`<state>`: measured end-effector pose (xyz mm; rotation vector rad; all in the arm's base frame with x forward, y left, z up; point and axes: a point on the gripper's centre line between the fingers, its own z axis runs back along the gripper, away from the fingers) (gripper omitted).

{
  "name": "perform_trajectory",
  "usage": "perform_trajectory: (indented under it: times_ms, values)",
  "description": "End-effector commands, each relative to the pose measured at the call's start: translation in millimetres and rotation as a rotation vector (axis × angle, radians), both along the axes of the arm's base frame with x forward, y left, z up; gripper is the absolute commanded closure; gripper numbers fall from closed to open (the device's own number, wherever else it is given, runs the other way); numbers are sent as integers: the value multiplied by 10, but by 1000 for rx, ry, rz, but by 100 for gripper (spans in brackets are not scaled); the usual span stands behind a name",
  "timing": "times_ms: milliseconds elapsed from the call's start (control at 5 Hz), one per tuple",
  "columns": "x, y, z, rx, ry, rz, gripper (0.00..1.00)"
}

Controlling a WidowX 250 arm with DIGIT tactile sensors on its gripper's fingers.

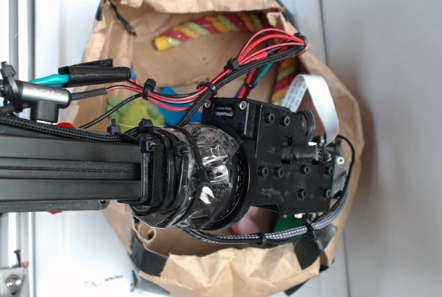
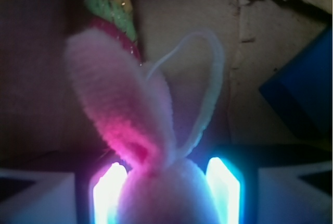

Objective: Grab the pink bunny.

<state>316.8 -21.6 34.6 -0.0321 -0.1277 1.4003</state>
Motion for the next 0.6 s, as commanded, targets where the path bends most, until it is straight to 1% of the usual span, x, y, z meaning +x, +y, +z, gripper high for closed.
perform_trajectory:
  times_ms: [0,200,400]
  values:
    - [-65,497,863,-65,-215,-305,100]
    - [-123,710,1151,-58,-229,-445,100]
    - [-171,854,1369,-7,-157,-644,100]
